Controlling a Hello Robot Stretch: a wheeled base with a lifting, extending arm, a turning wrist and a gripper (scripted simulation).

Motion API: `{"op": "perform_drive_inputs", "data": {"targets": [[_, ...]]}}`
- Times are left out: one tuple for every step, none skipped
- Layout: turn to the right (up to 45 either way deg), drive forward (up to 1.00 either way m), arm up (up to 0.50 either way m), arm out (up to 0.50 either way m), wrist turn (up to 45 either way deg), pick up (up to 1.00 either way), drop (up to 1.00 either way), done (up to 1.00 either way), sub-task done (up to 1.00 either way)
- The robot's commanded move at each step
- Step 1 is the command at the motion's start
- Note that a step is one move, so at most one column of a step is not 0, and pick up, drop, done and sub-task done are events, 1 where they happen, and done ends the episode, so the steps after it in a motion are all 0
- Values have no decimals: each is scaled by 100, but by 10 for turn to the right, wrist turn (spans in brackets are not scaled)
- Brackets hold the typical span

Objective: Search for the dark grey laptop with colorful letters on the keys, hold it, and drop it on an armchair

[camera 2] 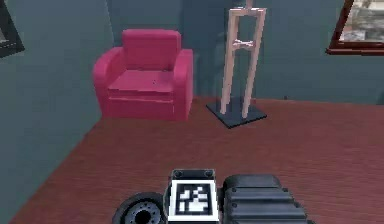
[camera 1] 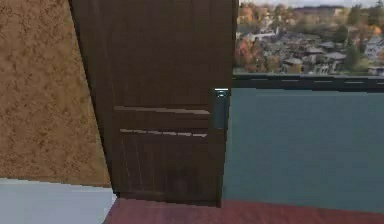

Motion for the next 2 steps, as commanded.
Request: {"op": "perform_drive_inputs", "data": {"targets": [[-420,0,0,0,0,0,0,0,0],[0,25,0,0,0,0,0,0,0]]}}
